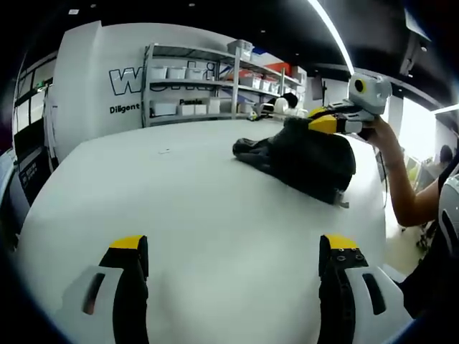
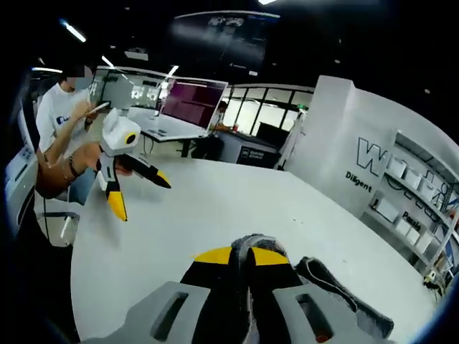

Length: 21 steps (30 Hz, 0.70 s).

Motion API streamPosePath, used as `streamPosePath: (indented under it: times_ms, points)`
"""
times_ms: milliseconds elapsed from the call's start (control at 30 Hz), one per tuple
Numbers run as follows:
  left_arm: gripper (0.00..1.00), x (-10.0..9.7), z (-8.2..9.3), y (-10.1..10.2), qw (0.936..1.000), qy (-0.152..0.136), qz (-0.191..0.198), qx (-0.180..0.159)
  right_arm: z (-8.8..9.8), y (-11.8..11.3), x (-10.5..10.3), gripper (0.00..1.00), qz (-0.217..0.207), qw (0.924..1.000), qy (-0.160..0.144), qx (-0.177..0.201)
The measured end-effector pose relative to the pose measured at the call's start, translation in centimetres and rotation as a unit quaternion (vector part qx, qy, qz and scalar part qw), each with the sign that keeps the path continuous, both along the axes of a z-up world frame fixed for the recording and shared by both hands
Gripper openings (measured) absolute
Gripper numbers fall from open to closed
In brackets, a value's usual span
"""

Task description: Open the folded towel by lifting each exposed corner and separating the folded layers until the towel lies flat within the target outline without major curled edges

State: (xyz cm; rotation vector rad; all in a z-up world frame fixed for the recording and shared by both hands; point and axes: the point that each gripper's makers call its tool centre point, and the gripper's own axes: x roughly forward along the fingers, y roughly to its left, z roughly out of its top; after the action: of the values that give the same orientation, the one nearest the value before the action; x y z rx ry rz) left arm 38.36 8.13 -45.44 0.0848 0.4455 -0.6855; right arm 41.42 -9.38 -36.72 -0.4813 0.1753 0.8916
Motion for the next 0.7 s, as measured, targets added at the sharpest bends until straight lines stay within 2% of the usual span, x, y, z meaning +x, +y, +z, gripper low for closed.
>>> streamPosePath:
  times_ms: [167,367,500,700]
  points:
    - [0.98,0.1,0.1,0.6,1.0000,-0.001,0.007,-0.002,-1.7,2.4,-0.3,0.05,0.017,0.9997,0.004,-0.019]
    - [0.97,0.1,0.1,1.2,0.9999,-0.002,0.014,-0.005,-5.4,5.1,-1.4,0.06,0.050,0.9972,0.039,-0.041]
    - [0.97,0.1,0.1,1.4,0.9998,-0.001,0.016,-0.007,-7.6,5.4,-1.6,0.06,0.053,0.9951,0.054,-0.064]
    - [0.96,0.2,-0.3,1.6,0.9998,0.004,0.017,-0.007,-9.8,5.2,-2.1,0.14,0.045,0.9935,0.072,-0.076]
